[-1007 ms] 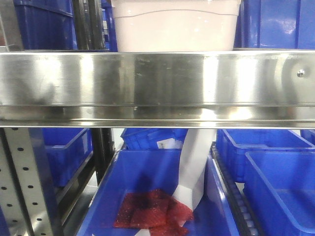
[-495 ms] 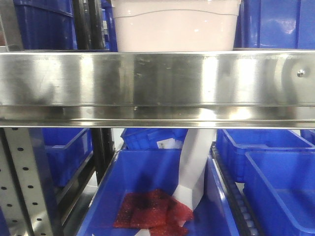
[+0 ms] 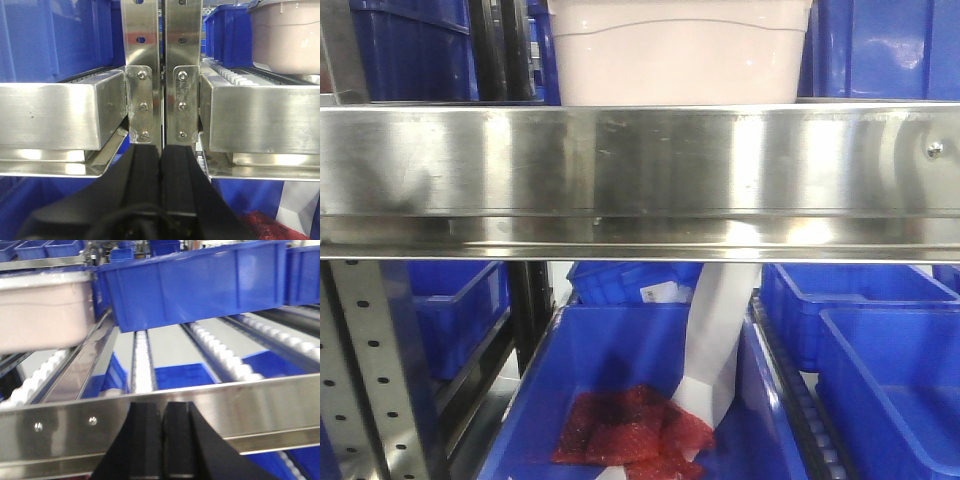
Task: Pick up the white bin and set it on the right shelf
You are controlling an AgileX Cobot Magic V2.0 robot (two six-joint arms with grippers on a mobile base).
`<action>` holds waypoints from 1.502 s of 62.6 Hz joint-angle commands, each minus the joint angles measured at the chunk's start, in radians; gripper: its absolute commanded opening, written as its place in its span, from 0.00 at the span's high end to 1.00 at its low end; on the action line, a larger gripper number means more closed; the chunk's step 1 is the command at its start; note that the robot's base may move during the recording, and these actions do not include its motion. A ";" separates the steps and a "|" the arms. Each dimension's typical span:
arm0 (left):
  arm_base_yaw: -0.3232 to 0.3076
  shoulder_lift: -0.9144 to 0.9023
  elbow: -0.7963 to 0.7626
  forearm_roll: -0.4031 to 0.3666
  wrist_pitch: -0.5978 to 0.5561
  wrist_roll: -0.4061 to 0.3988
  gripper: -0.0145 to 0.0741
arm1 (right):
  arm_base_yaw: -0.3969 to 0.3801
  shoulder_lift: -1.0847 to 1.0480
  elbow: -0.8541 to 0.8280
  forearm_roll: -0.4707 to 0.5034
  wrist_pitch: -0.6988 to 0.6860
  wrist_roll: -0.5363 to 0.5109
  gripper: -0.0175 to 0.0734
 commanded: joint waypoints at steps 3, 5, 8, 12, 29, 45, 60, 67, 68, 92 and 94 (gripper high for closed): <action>0.000 -0.010 -0.002 -0.013 -0.092 -0.004 0.97 | 0.093 0.012 0.074 -0.063 -0.235 0.026 0.73; 0.000 -0.010 -0.002 -0.013 -0.092 -0.004 0.97 | 0.107 0.012 0.095 -0.063 -0.260 0.026 0.73; 0.000 -0.010 -0.002 -0.013 -0.092 -0.004 0.97 | 0.118 0.012 0.130 -0.063 -0.299 0.022 0.73; 0.000 -0.010 -0.002 -0.013 -0.092 -0.004 0.97 | 0.118 0.012 0.174 -0.063 -0.352 0.017 0.73; 0.000 -0.010 -0.002 -0.013 -0.092 -0.004 0.97 | 0.118 -0.078 0.328 -0.068 -0.465 -0.027 0.73; 0.000 -0.010 -0.002 -0.013 -0.092 -0.004 0.97 | 0.118 -0.073 0.328 -0.068 -0.448 -0.040 0.73; 0.000 -0.010 -0.002 -0.013 -0.092 -0.004 0.97 | 0.118 -0.073 0.328 -0.068 -0.430 -0.040 0.73; 0.000 -0.010 -0.002 -0.013 -0.092 -0.004 0.97 | 0.118 -0.073 0.328 -0.068 -0.430 -0.040 0.73; 0.000 -0.010 -0.002 -0.013 -0.092 -0.004 0.97 | 0.118 -0.073 0.328 -0.068 -0.430 -0.040 0.73; 0.000 -0.010 -0.002 -0.013 -0.092 -0.004 0.97 | 0.118 -0.073 0.328 -0.068 -0.430 -0.040 0.73; 0.000 -0.010 -0.002 -0.013 -0.092 -0.004 0.97 | 0.118 -0.073 0.328 -0.068 -0.430 -0.040 0.73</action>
